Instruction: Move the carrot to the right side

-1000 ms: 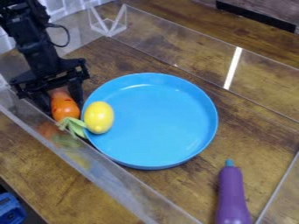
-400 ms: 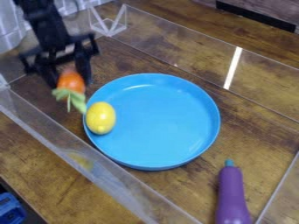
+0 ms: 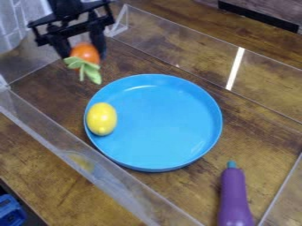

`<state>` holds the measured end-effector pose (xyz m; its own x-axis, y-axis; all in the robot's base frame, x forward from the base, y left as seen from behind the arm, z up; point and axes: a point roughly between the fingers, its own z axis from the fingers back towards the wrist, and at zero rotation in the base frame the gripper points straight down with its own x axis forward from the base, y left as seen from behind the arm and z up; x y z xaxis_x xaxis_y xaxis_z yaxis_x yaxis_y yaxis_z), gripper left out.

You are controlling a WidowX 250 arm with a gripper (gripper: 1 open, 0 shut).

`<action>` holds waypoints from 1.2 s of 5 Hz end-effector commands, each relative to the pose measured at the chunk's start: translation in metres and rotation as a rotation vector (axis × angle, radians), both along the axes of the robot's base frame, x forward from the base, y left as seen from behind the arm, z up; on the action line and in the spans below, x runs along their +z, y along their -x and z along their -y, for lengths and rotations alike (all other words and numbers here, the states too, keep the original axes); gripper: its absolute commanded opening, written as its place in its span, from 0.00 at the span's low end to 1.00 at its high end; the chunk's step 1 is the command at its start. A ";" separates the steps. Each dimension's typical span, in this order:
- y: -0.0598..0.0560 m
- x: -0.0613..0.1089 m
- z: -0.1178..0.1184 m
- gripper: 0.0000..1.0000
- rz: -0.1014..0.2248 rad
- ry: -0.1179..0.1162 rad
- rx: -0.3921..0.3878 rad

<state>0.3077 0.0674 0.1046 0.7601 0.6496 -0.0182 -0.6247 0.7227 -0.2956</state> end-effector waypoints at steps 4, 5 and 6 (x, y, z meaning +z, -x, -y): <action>-0.022 0.004 0.015 0.00 0.132 -0.139 -0.143; -0.026 -0.002 0.016 0.00 0.138 -0.158 -0.166; -0.029 -0.007 0.016 0.00 0.144 -0.183 -0.187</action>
